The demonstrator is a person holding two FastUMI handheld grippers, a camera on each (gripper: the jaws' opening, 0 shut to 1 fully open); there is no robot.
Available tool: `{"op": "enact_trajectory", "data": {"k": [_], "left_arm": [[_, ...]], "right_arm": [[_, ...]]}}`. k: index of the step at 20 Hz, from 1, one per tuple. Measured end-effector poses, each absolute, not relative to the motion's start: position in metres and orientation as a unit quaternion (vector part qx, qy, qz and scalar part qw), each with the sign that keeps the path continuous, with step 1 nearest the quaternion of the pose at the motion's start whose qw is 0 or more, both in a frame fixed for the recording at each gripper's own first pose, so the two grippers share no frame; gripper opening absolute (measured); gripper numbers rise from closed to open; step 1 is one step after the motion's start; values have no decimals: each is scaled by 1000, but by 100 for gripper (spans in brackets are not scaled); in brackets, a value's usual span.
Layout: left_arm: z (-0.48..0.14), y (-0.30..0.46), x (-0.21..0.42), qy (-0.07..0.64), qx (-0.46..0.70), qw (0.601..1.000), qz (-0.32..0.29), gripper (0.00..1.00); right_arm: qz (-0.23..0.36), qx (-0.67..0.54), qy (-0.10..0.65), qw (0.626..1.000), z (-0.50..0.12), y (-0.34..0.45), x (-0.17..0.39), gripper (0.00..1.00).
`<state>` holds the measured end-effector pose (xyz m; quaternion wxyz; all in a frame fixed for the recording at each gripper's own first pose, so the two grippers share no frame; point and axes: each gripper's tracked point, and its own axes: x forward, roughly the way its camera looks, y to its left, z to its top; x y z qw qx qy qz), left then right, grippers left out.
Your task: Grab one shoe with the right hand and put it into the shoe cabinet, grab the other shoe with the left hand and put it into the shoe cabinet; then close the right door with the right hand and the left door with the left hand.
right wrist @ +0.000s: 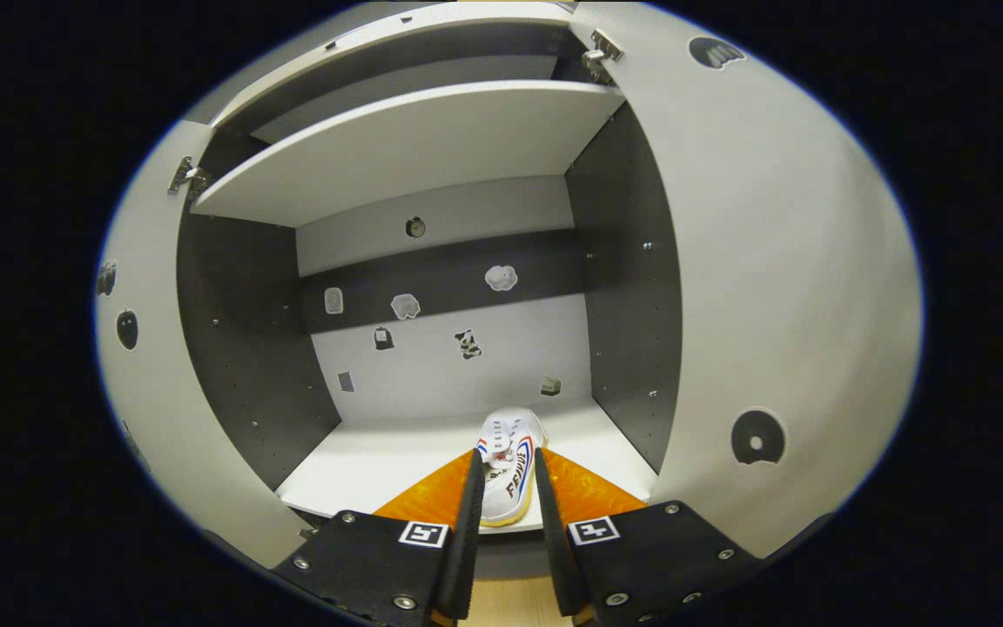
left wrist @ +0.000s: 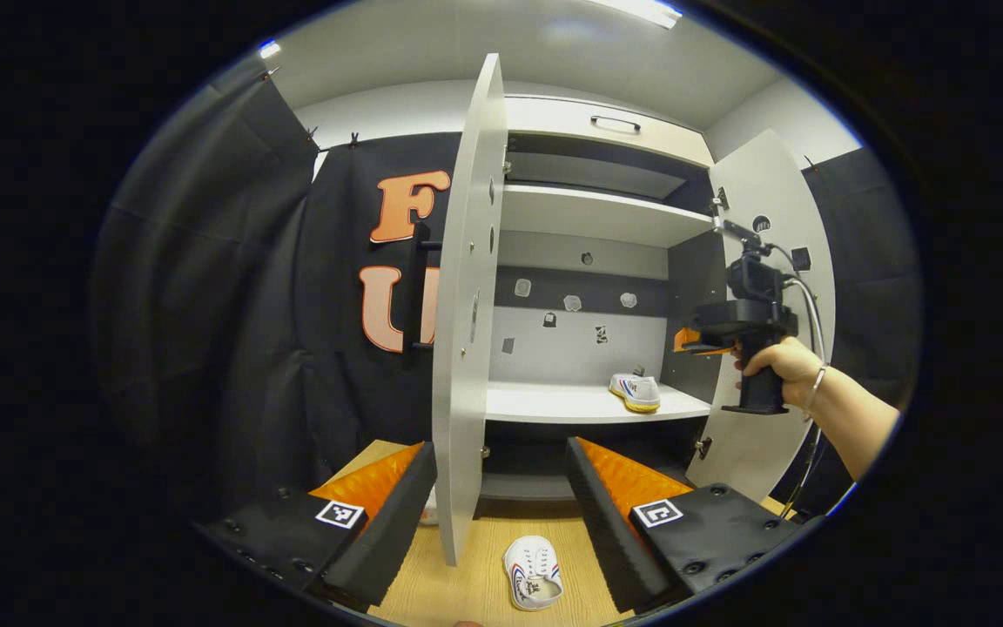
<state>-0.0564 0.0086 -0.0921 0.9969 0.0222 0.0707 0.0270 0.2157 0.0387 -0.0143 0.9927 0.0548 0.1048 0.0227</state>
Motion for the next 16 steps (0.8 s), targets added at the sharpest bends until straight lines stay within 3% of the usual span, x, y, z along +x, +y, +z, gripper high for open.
{"op": "enact_trajectory", "data": {"k": [7,16], "left_arm": [[-136,-3,-35,101,25,994,12,96],[-262,-3,-3,205,12,979,3,97]], "right_arm": [[22,30,50,998,7,14,130,71],[19,33,58,998,-10,-3,66,92]]}}
